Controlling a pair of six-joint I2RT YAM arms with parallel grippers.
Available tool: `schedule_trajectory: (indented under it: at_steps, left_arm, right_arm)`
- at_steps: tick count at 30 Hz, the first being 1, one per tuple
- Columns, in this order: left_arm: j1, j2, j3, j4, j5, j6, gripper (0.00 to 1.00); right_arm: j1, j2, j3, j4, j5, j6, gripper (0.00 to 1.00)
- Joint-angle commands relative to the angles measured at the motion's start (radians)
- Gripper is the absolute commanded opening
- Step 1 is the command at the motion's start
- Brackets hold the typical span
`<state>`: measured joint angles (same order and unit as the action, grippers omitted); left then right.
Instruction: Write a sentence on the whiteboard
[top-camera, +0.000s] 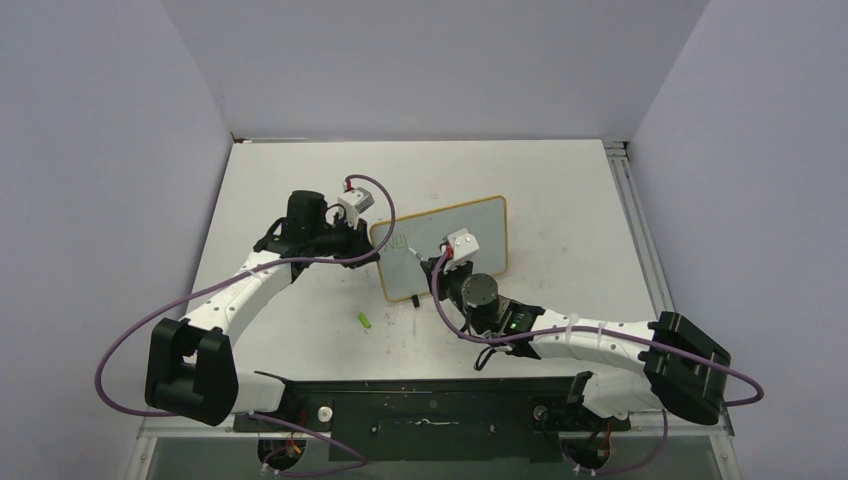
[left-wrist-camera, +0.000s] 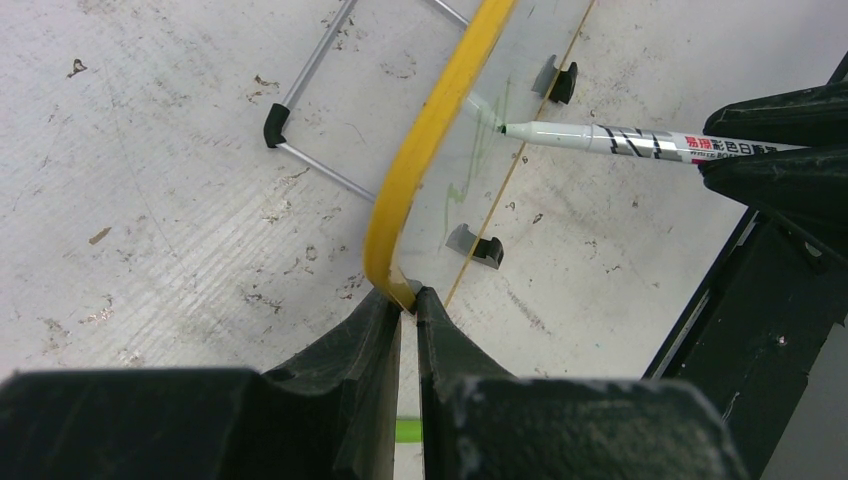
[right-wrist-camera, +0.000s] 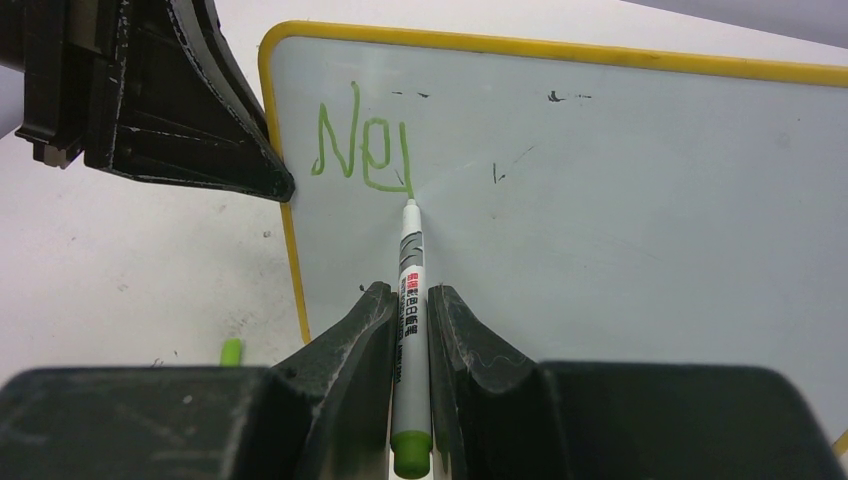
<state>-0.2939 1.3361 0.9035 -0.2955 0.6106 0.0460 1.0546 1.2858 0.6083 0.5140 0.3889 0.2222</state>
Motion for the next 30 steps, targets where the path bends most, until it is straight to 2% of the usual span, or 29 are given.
schedule_trajectory:
  at_steps: [1, 30]
  left_arm:
    - [-0.014, 0.000, 0.035, -0.020, 0.023, 0.008, 0.00]
    - [-0.014, 0.004, 0.037, -0.022, 0.024, 0.011, 0.00]
  right_arm:
    - [-0.008, -0.018, -0.007, -0.011, 0.052, 0.003, 0.05]
    - [-0.025, 0.017, 0.096, 0.082, 0.073, -0.099, 0.05]
